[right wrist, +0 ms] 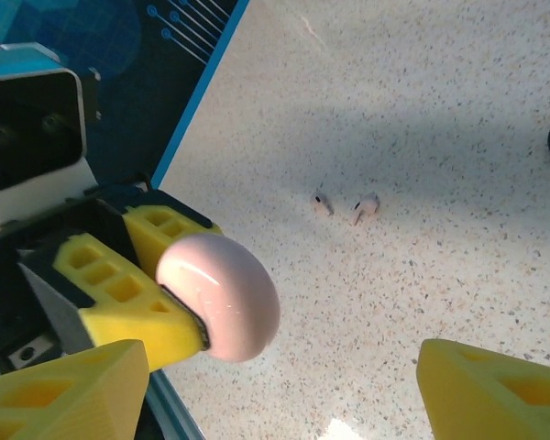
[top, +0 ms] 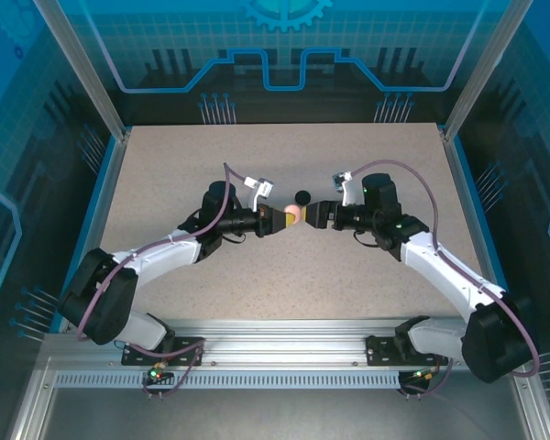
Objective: Insert the wireless bluetooth earbuds into the charging case
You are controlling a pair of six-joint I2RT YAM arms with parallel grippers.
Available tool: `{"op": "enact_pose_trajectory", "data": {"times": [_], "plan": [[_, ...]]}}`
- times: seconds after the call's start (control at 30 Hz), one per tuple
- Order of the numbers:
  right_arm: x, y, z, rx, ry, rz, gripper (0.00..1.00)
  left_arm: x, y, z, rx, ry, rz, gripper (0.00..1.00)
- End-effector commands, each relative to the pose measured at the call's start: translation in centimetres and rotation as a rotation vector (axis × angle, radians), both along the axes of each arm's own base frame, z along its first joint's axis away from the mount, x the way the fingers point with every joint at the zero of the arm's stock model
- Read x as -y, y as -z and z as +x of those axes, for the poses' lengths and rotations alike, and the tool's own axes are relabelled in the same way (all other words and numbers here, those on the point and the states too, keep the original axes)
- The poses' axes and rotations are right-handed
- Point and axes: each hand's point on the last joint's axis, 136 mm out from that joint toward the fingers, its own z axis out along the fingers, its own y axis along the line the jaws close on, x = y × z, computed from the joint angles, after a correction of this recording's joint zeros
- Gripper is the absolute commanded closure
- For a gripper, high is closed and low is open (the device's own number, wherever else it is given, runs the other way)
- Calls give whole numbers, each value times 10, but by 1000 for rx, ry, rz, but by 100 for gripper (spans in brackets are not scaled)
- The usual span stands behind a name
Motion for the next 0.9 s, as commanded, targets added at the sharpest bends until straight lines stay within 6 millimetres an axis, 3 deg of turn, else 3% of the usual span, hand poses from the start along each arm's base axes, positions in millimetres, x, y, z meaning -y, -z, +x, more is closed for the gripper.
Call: {"op": "enact_pose_trajectory", "data": {"times": [0.0,0.27,0.53,0.87], "plan": [[-11,4,-6,17,-62,10,23,1,-27,-2,54,29,-35,100],[-16,18,4,-15,-45,-9,28,2,-31,-2,59,29,-45,100],[0,51,19,-79,50,-27,34,1,-42,-7,73,42,-65,100],[-1,46,20,-77,47,-22,36,0,-39,-7,70,33,-62,100]]}}
